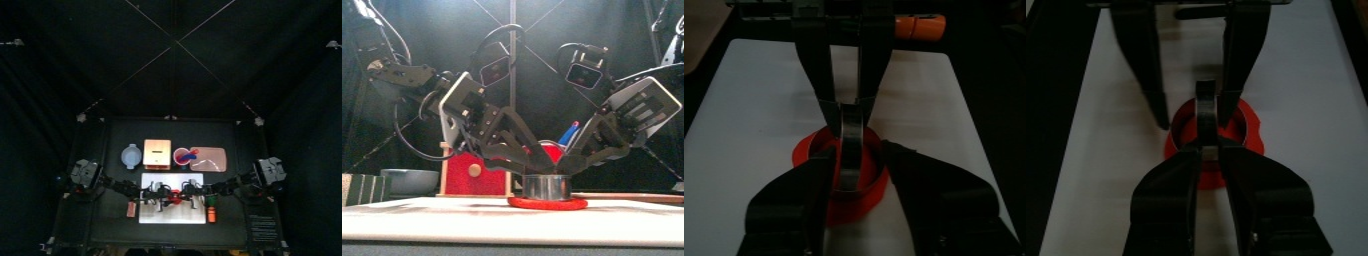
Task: Get the cutter from the drawer then cut the dough then place the extra dough in the bowl
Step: Cut the dough
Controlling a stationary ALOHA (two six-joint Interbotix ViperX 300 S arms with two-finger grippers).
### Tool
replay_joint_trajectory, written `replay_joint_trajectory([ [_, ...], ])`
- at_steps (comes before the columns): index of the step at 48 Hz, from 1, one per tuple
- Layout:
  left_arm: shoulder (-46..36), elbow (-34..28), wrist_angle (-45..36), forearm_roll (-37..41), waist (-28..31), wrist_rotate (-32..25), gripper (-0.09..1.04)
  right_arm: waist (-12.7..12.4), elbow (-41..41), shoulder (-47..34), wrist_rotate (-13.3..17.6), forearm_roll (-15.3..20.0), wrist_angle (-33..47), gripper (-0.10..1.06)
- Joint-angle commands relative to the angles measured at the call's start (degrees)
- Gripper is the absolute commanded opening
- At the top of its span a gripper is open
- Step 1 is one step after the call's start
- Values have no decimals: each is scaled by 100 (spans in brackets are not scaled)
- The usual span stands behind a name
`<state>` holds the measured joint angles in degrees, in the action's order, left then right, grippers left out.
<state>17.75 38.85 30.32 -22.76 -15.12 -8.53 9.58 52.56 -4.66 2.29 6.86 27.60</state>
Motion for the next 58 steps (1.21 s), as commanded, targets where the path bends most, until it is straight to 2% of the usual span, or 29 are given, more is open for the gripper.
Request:
replay_joint_trajectory([
  [1,-290,-35,26,0,18,-53,87,-9,-132,255,-9,-26,18,73],
  [16,-738,-18,229,-9,53,-545,87,-9,-308,334,9,-79,-211,74],
  [27,-1178,536,431,-9,44,-589,84,-79,-703,334,9,-105,-1257,74],
  [31,-1072,756,800,-9,44,-589,78,-123,-932,343,0,-149,-1749,74],
  [37,-765,861,1371,-9,44,-589,65,-202,-1274,352,62,-475,-2672,74],
  [44,-237,791,1477,-18,44,-571,51,-246,-1670,360,88,-598,-3454,74],
  [58,114,650,1415,-176,44,-589,49,-272,-1995,264,88,-615,-4069,74],
])
